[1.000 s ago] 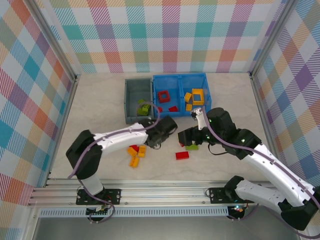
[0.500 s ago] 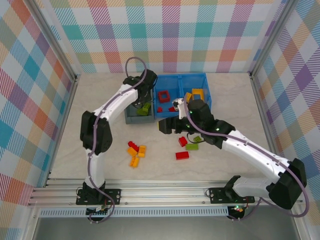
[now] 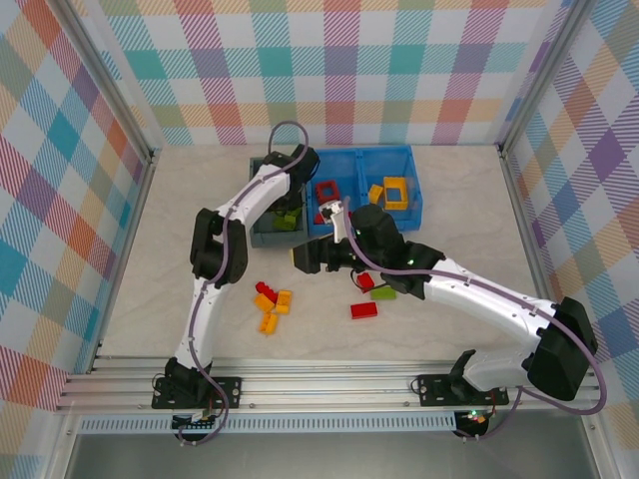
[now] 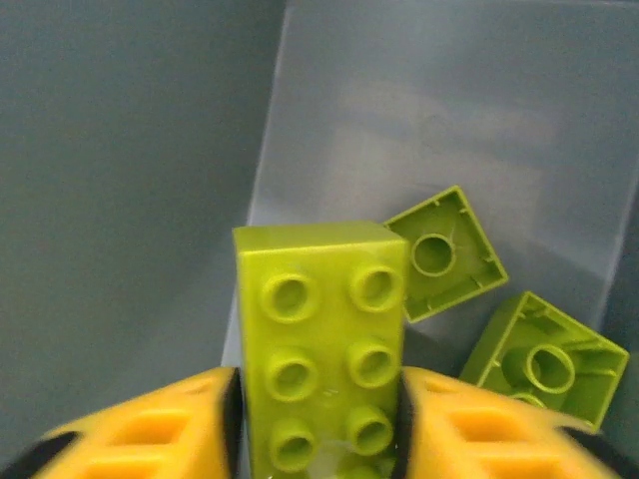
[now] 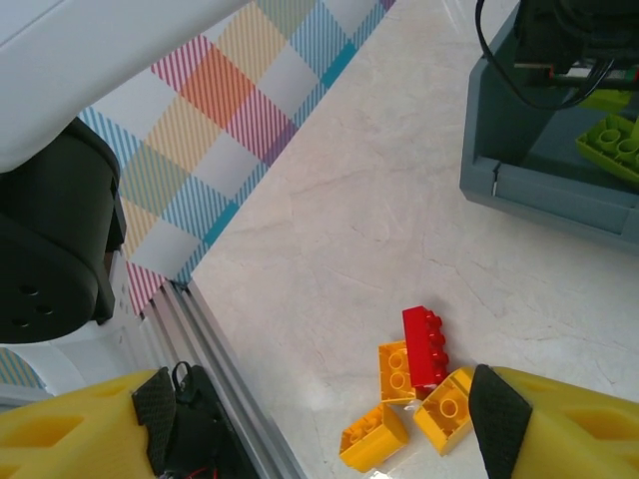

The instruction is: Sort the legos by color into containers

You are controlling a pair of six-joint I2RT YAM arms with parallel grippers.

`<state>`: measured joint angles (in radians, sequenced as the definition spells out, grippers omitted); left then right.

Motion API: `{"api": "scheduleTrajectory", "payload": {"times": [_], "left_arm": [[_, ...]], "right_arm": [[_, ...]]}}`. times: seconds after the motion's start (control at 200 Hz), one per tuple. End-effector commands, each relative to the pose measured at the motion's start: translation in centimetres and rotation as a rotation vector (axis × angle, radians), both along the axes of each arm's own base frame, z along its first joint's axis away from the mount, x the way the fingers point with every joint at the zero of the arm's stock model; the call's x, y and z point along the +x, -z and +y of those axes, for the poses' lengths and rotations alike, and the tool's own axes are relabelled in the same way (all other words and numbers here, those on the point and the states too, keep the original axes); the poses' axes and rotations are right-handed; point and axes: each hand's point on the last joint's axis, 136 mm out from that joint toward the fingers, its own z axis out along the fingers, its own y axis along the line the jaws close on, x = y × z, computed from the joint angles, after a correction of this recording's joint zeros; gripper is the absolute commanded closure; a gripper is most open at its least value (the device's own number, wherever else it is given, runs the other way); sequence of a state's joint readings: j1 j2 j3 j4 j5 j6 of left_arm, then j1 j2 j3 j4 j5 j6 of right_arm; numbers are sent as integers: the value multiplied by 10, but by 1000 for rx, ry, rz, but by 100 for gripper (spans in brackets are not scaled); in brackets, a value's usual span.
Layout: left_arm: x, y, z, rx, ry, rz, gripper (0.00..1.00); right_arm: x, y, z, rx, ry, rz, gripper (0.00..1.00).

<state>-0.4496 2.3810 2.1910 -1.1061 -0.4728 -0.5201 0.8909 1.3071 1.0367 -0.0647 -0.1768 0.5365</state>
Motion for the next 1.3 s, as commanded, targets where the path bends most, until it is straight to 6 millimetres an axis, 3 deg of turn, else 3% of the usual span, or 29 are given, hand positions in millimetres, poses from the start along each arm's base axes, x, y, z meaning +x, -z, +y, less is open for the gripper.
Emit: {"api": "scheduleTrajectory", "payload": {"times": [0.0, 0.115, 0.285, 0.415, 0.535, 0.65, 0.735, 0.805, 0.955, 1.15, 1.295], "left_arm": [[-2, -17, 7, 1, 0, -3, 45], [-6, -50, 3, -47, 6, -54, 39], [-25, -113, 5, -85, -1, -163, 37], [-59, -154, 19, -119, -28, -234, 36], [-109, -177, 29, -172, 0, -289, 34], [-163, -187, 34, -265, 80, -327, 31], [-201, -189, 40, -354, 127, -376, 21], [-232, -192, 47, -439, 151, -422, 16], [-286, -198, 58, -596, 211, -490, 17], [-336, -192, 83, -647, 216, -503, 18], [-356, -189, 97, -655, 196, -508, 19]], "right_arm": [[0, -7, -3, 14, 15, -18, 20], [-1, 9, -13, -41, 42, -6, 20], [-2, 56, -24, -225, 114, 62, 25], [-22, 95, -8, -357, 118, 128, 25], [-47, 123, 13, -442, 140, 265, 23], [-73, 141, 36, -499, 183, 443, 24], [-86, 155, 49, -537, 222, 551, 24], [-89, 167, 57, -576, 253, 622, 24], [-88, 184, 74, -642, 290, 696, 24], [-83, 207, 86, -693, 371, 758, 24], [-78, 219, 97, -702, 396, 764, 31]]}}
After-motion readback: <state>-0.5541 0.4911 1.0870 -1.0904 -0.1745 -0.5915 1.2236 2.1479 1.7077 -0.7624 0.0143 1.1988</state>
